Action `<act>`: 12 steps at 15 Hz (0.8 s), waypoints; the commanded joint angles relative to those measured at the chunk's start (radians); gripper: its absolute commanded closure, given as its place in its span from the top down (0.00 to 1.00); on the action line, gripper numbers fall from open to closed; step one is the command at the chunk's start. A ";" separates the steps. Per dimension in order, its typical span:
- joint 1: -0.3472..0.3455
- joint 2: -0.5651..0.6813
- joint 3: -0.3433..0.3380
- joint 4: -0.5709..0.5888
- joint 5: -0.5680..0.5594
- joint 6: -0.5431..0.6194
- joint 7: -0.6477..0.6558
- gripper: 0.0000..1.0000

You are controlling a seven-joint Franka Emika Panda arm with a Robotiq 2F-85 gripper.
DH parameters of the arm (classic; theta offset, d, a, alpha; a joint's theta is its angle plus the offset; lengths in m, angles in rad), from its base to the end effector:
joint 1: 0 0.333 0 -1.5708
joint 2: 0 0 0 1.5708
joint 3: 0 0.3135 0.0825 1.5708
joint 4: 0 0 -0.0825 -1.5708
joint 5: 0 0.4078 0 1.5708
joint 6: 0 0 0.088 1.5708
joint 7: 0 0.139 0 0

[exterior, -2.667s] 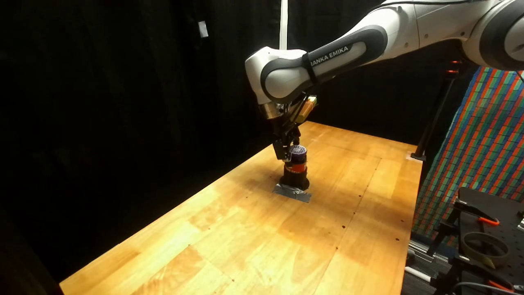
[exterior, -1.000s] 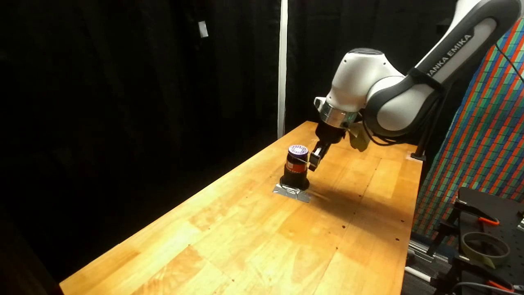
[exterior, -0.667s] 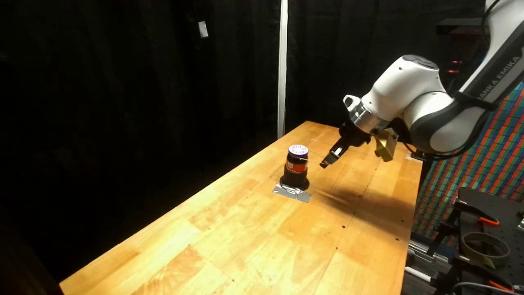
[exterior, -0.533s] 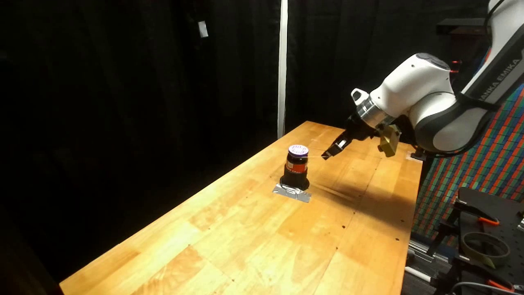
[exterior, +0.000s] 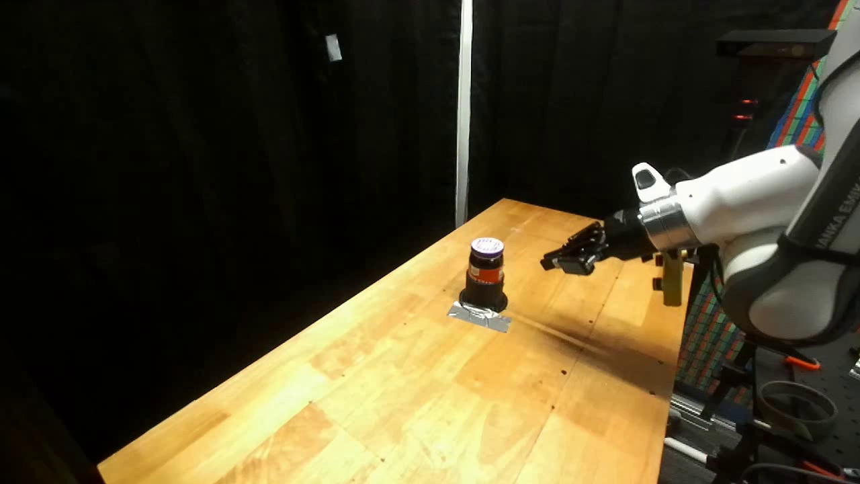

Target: Put the rubber band on the cup

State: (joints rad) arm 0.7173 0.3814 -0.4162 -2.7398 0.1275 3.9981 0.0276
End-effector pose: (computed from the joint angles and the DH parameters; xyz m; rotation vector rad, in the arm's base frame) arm 0.4407 0.1039 0.1842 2.7616 0.3377 1.4010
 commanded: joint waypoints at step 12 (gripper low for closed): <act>-0.175 -0.227 0.238 -0.020 0.392 -0.350 -0.442 0.52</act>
State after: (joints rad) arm 0.4859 0.3006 -0.1432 -2.7411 0.3237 3.8426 -0.2351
